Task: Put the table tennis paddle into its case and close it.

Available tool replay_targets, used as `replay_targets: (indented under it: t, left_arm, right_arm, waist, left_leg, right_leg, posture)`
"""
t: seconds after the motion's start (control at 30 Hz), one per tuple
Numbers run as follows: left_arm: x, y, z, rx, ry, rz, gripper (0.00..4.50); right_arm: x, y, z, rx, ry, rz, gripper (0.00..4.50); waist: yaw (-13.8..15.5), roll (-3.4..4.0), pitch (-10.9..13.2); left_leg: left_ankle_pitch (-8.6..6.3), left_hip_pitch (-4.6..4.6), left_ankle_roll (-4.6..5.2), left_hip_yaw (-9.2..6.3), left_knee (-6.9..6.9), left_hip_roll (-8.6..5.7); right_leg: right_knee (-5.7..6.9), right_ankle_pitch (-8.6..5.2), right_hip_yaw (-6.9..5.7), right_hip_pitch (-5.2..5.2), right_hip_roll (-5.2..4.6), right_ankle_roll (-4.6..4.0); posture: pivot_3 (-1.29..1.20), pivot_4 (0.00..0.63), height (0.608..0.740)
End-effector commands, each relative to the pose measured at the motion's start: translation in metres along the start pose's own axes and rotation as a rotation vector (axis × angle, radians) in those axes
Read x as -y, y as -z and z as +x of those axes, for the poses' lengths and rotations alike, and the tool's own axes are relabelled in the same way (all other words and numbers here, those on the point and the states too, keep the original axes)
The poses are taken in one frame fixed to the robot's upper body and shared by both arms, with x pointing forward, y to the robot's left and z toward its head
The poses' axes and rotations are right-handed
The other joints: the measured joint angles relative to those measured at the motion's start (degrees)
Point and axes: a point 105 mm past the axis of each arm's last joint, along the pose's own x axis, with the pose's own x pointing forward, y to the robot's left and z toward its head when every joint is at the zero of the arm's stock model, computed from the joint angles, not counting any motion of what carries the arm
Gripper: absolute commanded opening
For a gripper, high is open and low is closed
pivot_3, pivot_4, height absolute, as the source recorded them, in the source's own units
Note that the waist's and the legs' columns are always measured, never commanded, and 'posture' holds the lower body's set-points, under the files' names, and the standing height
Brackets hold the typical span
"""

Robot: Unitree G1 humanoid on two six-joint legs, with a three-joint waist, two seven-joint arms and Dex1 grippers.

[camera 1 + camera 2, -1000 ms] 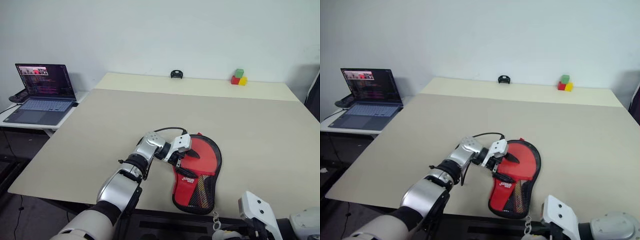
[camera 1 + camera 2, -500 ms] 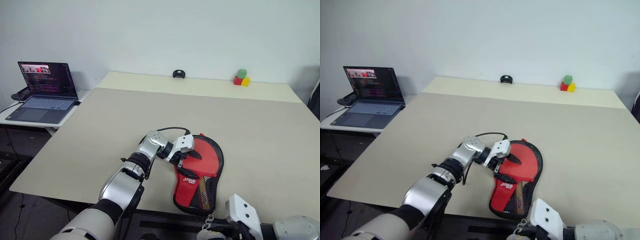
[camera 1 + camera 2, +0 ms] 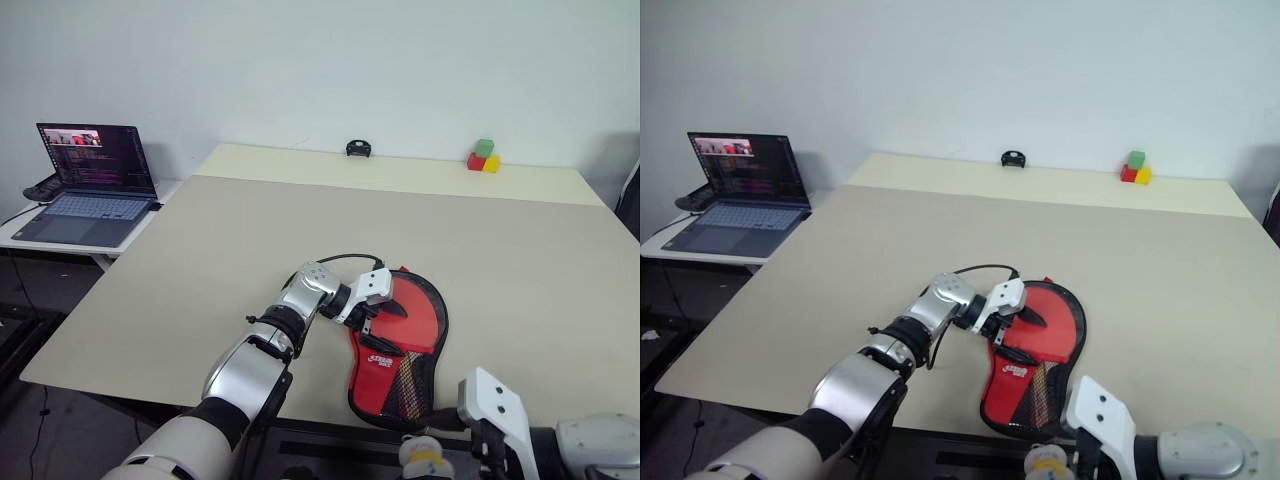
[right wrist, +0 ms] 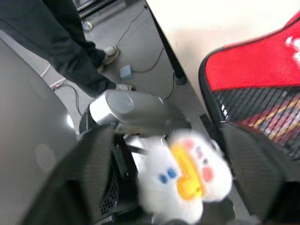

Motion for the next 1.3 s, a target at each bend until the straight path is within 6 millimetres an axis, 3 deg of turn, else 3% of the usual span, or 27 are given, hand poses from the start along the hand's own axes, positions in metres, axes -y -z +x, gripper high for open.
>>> replay_targets:
  t: [0.03, 0.13, 0.27, 0.43, 0.53, 0.63, 0.8, 0.93, 1.1, 1.3]
  left_arm:
    - [0.011, 0.031, 0.001, -0.056, 0.011, -0.119, 4.5]
    - [0.01, 0.032, -0.005, -0.033, -0.005, -0.123, 4.5]
    - [0.012, 0.033, -0.013, -0.012, -0.005, -0.126, 4.5]
    - [0.014, 0.034, -0.019, 0.008, -0.009, -0.127, 4.5]
    - [0.012, 0.032, -0.026, 0.038, -0.045, -0.124, 4.5]
    - [0.004, 0.019, -0.039, 0.102, -0.122, -0.099, 4.5]
    - [0.005, -0.014, -0.07, 0.227, -0.202, -0.048, 4.5]
    - [0.024, -0.046, -0.11, 0.363, -0.307, -0.035, 4.5]
    - [0.039, -0.039, -0.139, 0.371, -0.511, -0.081, 4.5]
    - [0.043, -0.025, -0.162, 0.326, -0.747, -0.104, 4.5]
  right_arm:
    - [0.018, -0.027, -0.014, 0.088, 0.049, -0.04, 4.47]
    - [0.053, -0.047, -0.032, 0.146, 0.169, -0.08, 4.47]
    - [0.092, -0.059, -0.046, 0.192, 0.304, -0.14, 4.47]
    - [0.123, -0.054, -0.047, 0.251, 0.359, -0.159, 4.47]
    - [0.144, -0.047, -0.037, 0.289, 0.335, -0.109, 4.47]
    - [0.17, -0.05, -0.034, 0.353, 0.392, -0.129, 4.47]
    - [0.182, -0.052, -0.033, 0.39, 0.372, -0.138, 4.47]
    - [0.193, -0.059, -0.041, 0.441, 0.377, -0.139, 4.47]
    - [0.213, -0.052, -0.05, 0.436, 0.407, -0.125, 4.47]
    - [0.239, -0.044, -0.068, 0.396, 0.484, -0.132, 4.47]
  waist:
    - [-0.04, -0.02, 0.01]
    - [-0.1, 0.0, 0.03]
    - [-0.3, 0.03, 0.05]
    - [-0.92, 0.08, 0.08]
    - [-1.62, 0.2, 0.15]
    - [-1.92, 0.34, 0.29]
    - [-1.94, 0.77, 0.65]
    - [-2.0, 0.81, 0.73]
    - [-1.78, 0.88, 0.75]
    - [-1.65, 0.91, 0.81]
  left_leg:
    - [0.0, 0.0, 0.0, 0.0, 0.0, 0.0]
    - [0.0, 0.01, 0.0, 0.03, 0.0, 0.0]
    - [0.0, 0.02, 0.01, 0.06, -0.03, 0.05]
    - [0.0, 0.0, 0.01, 0.11, -0.09, 0.08]
    - [0.0, 0.03, 0.01, 0.17, -0.1, 0.07]
    - [0.0, 0.07, 0.01, 0.28, -0.09, 0.06]
    - [0.02, -0.28, -0.01, 0.43, -0.06, 0.06]
    - [0.21, -1.12, -0.33, 0.53, 0.1, 0.06]
    - [0.23, -1.08, -0.38, 0.63, 0.09, 0.07]
    - [0.22, -1.02, -0.34, 0.65, 0.1, 0.06]
  right_leg:
    - [0.0, 0.0, 0.0, 0.0, 0.0, 0.0]
    - [0.0, 0.03, 0.04, 0.0, 0.0, 0.01]
    - [0.0, 0.04, 0.1, -0.06, 0.01, -0.01]
    - [0.02, 0.03, 0.16, -0.14, 0.06, -0.04]
    - [0.06, 0.03, 0.23, -0.15, 0.09, -0.04]
    - [0.21, 0.03, 0.39, -0.25, 0.12, -0.04]
    - [0.49, 0.04, 0.62, -0.87, 0.15, -0.05]
    - [0.83, 0.02, 0.75, -1.78, 0.09, -0.08]
    - [0.91, 0.02, 0.84, -1.84, 0.03, -0.09]
    - [1.1, 0.02, 0.86, -1.84, 0.03, -0.11]
  posture:
    - [0.0, 0.15, 0.74]
    - [0.0, 0.15, 0.74]
    - [0.0, 0.15, 0.74]
    - [0.0, 0.15, 0.74]
    - [0.0, 0.15, 0.74]
    - [0.0, 0.15, 0.74]
    - [0.0, 0.15, 0.74]
    - [0.0, 0.15, 0.74]
    - [0.0, 0.15, 0.74]
    - [0.0, 0.15, 0.74]
